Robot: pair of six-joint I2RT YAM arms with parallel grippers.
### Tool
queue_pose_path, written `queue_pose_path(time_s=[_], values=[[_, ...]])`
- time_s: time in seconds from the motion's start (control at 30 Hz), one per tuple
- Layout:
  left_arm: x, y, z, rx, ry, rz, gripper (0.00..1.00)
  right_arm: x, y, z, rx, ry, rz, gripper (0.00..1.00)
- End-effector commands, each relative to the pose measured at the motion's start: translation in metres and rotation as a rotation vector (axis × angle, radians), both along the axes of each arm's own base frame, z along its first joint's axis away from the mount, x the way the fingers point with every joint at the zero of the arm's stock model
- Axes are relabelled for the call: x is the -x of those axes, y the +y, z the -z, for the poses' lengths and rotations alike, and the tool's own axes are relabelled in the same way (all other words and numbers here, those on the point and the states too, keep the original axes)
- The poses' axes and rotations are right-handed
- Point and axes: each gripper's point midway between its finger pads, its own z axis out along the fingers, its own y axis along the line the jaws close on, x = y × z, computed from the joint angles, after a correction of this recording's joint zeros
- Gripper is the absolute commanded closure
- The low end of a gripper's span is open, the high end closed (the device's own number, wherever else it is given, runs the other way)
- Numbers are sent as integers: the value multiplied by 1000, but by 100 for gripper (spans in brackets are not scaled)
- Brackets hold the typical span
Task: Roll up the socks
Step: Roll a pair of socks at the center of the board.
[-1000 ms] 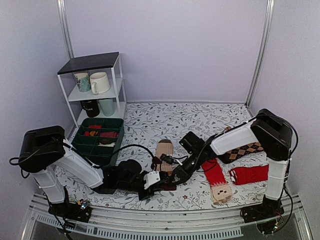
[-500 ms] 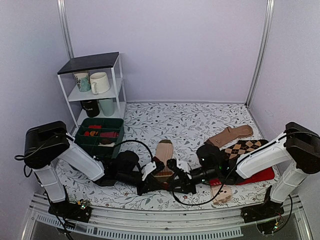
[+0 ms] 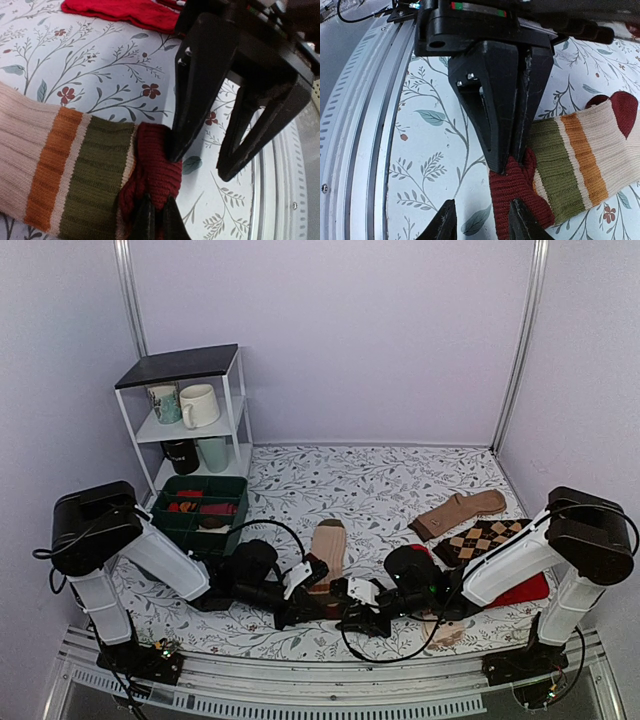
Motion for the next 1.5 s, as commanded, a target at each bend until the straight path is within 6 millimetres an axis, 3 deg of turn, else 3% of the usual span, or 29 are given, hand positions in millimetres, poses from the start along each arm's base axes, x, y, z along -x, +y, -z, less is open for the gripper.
queue_pose_path(time_s=[0.0,0.43,0.57,0.67,0.83,1.0,1.13,1.23,1.47], values=[[25,42,60,-233,148,-14,100,-12,-6,21,86,-38,42,66],[28,38,57,-206,149,26,100,-13,-25,74,263,66,131,81],[27,37,52,-188,136,25,100,-11,-32,99,377,129,153,96],[22,37,43,-163,96,6,87,-1,-33,110,417,212,143,100],[-1,40,18,-155,-66,-59,69,20,-36,110,503,385,128,100],[-19,49,-27,-112,-276,-117,57,28,-40,99,604,558,179,100],[-9,54,-48,-60,-379,-119,51,23,-45,86,634,723,222,100],[6,57,-52,-16,-400,-94,50,8,-49,79,628,822,272,100],[27,53,-73,73,-522,-60,42,1,-51,84,681,922,275,100]])
